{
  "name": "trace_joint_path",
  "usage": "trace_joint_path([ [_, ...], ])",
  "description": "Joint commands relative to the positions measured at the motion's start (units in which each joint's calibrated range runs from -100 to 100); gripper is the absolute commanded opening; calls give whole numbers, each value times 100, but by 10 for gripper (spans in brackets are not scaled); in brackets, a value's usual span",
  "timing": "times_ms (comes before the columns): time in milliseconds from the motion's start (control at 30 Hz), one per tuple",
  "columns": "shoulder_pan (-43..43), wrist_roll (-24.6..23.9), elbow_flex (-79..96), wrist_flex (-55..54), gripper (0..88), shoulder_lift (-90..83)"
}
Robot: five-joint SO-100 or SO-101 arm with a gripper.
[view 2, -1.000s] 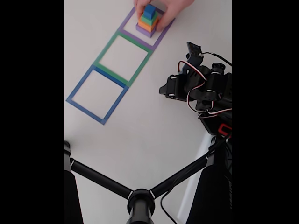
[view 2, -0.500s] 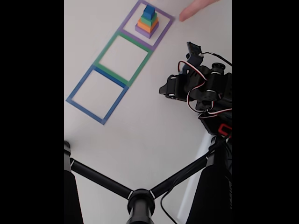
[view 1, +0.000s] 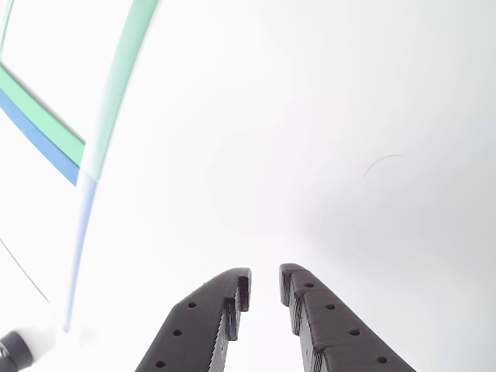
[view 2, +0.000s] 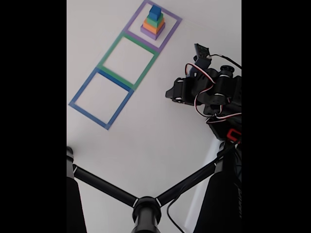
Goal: Tower of hanoi
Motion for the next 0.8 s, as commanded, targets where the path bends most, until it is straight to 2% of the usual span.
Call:
trace_joint_path([
  [0,65,-9,-58,215,14,-43],
  [767,65,-9,-58,215,14,-43],
])
